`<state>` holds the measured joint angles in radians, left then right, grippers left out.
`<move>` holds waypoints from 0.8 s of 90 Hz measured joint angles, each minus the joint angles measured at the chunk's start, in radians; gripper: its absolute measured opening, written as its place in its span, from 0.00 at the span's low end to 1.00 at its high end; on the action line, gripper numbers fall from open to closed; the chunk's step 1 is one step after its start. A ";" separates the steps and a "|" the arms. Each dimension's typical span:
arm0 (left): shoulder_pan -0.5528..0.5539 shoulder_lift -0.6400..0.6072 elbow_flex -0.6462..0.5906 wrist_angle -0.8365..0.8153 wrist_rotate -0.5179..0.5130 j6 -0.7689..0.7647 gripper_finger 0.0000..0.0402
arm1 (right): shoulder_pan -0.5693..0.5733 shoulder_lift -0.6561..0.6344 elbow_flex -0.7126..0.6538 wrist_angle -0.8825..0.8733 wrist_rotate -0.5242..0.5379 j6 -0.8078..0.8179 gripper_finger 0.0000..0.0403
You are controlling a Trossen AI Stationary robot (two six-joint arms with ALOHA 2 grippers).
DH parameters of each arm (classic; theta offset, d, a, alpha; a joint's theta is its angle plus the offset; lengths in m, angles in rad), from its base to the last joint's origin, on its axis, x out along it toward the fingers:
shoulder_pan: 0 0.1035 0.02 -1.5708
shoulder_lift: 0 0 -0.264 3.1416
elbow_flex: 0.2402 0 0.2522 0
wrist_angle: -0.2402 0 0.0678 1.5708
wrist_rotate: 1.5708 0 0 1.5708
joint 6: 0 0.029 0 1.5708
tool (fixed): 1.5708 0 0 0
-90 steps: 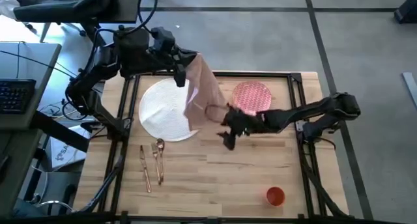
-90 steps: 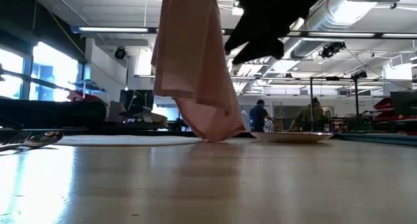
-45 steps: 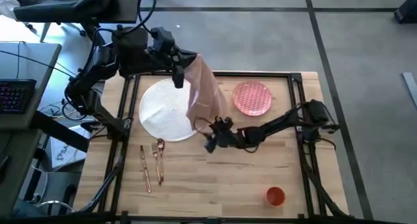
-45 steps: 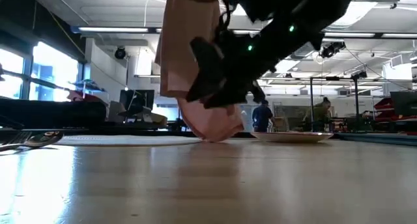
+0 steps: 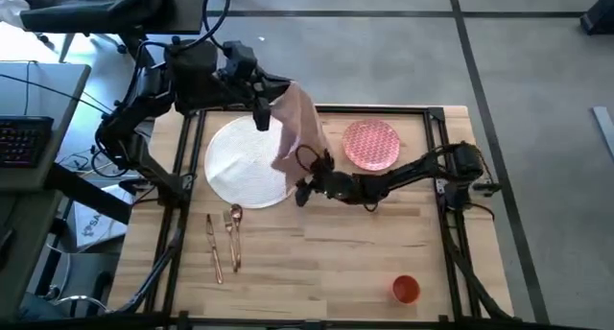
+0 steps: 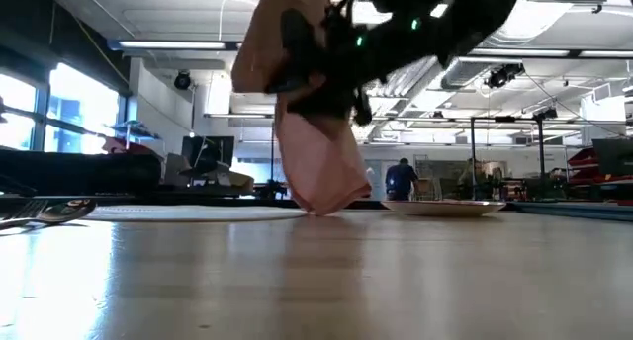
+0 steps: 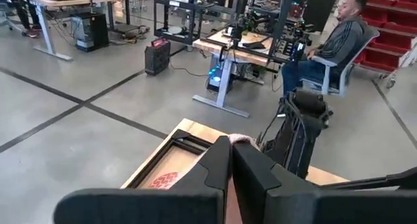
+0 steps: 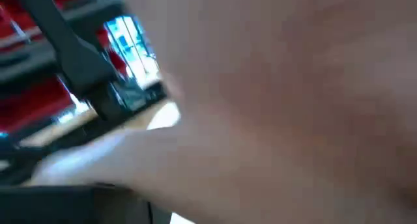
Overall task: Set table place
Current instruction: Fold the pink napkin
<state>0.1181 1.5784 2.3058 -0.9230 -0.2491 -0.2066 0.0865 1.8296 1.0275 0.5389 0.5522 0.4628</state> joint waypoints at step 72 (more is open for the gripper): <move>-0.119 -0.089 -0.016 -0.243 0.128 -0.106 0.00 | 0.061 -0.809 0.277 -1.185 0.077 0.053 0.00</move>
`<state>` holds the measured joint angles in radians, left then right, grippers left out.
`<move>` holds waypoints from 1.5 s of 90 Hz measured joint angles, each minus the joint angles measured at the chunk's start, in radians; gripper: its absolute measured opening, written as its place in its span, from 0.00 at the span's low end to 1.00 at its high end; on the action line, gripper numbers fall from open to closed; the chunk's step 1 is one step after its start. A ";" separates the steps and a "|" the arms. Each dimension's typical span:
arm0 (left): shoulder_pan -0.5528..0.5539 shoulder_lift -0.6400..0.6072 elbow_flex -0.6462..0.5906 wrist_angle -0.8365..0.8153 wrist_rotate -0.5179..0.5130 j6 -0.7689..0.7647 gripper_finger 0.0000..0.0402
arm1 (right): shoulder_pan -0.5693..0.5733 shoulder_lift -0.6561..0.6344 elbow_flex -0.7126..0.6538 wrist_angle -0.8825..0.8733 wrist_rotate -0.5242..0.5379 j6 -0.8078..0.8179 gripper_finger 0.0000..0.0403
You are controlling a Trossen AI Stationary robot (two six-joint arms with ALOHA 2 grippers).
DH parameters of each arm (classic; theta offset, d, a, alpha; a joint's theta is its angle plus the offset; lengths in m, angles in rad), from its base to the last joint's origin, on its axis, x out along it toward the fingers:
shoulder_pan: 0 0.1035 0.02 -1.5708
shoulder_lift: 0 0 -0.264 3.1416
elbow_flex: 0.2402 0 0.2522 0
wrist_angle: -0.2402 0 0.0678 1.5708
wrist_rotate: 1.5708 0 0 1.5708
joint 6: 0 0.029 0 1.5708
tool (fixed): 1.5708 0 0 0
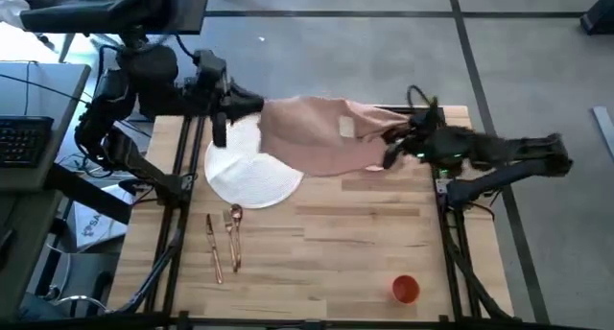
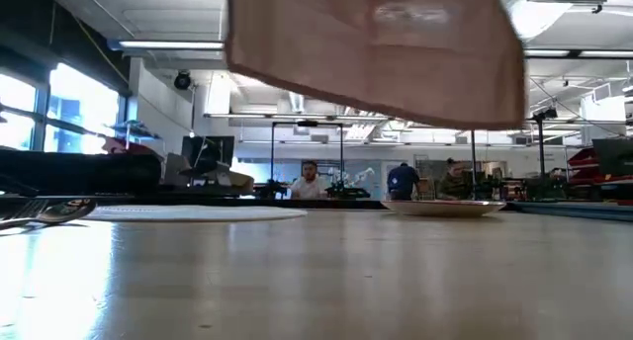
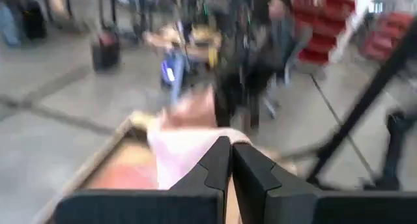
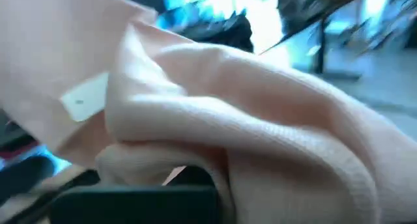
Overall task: Set table place
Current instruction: Fold the pink napkin
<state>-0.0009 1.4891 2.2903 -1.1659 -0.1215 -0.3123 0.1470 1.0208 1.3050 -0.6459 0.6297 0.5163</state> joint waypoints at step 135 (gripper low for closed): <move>-0.386 -0.595 -1.529 0.471 -0.243 -1.170 0.00 | -0.526 0.968 0.405 0.132 -0.863 0.021 0.42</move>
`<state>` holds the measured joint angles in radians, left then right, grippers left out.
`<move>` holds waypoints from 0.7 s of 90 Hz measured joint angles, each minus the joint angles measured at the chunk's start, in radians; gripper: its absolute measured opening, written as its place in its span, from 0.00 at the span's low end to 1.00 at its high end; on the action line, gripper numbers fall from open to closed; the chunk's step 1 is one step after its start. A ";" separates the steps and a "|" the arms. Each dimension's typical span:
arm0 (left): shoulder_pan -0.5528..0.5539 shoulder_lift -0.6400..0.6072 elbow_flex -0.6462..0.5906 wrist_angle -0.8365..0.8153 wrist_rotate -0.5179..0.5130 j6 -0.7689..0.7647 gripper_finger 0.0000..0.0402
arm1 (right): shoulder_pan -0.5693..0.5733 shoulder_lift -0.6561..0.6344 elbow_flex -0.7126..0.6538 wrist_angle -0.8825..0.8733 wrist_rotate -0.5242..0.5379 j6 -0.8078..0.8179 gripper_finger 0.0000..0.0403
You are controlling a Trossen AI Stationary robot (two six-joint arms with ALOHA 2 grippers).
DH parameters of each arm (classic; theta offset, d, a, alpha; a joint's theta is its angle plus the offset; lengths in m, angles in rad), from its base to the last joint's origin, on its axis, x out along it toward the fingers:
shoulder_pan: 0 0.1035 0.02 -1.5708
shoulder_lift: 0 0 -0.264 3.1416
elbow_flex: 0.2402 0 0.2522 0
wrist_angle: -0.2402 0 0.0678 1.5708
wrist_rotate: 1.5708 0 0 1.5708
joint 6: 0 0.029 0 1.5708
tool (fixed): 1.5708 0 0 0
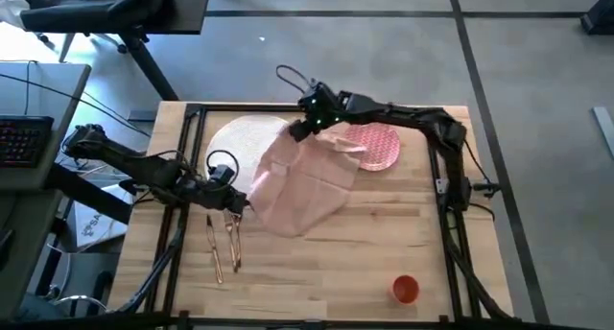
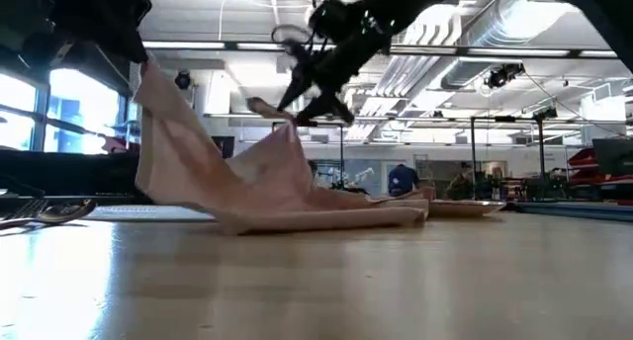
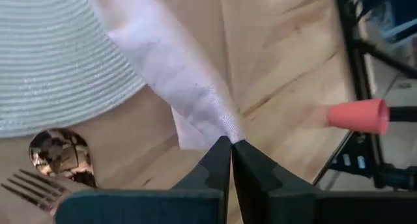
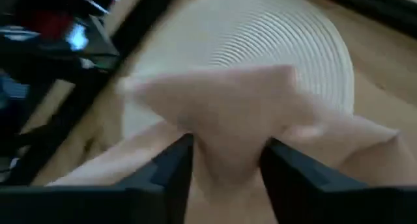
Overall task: Set table place
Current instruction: Fold the pink napkin
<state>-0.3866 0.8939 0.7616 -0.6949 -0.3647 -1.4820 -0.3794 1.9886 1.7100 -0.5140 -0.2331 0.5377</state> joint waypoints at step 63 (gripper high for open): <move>0.003 -0.107 0.000 -0.103 -0.007 0.490 0.00 | 0.556 0.002 -0.209 -0.077 0.175 0.411 0.38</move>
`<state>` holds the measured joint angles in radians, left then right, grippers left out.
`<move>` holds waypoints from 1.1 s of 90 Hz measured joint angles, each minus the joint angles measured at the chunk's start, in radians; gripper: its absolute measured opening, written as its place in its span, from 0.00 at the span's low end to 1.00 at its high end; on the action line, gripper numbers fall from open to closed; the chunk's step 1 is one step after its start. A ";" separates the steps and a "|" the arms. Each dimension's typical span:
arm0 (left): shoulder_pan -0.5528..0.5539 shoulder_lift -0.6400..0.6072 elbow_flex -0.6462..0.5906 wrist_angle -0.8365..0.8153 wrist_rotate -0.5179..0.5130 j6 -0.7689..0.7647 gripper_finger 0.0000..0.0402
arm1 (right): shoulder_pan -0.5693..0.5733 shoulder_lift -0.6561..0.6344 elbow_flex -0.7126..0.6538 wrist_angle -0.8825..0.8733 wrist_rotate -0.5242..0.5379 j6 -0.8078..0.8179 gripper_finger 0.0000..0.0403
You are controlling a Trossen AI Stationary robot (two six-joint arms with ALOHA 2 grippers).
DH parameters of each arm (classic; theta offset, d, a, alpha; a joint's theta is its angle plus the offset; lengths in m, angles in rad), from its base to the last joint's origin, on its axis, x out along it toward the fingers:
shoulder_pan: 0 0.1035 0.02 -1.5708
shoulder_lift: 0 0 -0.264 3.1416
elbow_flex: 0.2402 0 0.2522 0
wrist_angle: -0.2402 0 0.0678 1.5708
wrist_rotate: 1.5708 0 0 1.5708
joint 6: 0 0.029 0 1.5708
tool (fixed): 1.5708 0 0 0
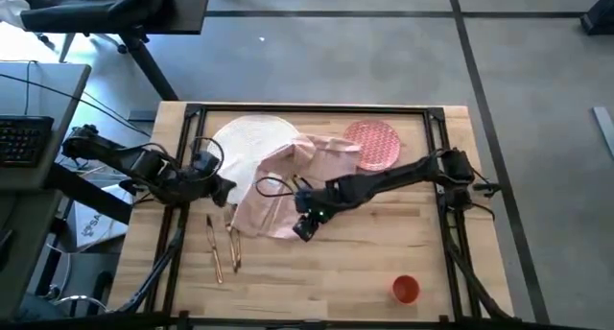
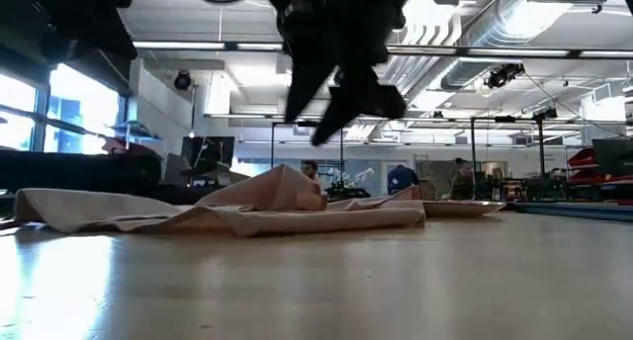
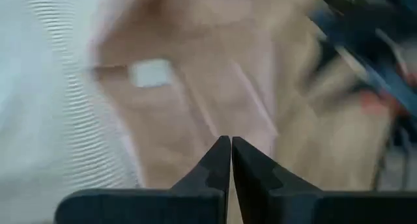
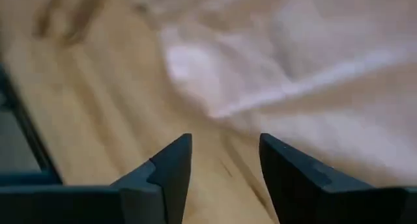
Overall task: Set table place
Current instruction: Fold the pink napkin
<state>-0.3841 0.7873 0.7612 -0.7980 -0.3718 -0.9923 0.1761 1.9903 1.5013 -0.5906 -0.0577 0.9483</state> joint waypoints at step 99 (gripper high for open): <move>-0.017 0.553 0.103 0.536 0.024 -0.152 0.00 | 0.191 -0.409 -0.186 -0.354 0.305 0.157 0.19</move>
<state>-0.4013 1.3403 0.8637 -0.2619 -0.3475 -1.1441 0.3673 1.5815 1.3149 -0.9443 0.2475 1.1056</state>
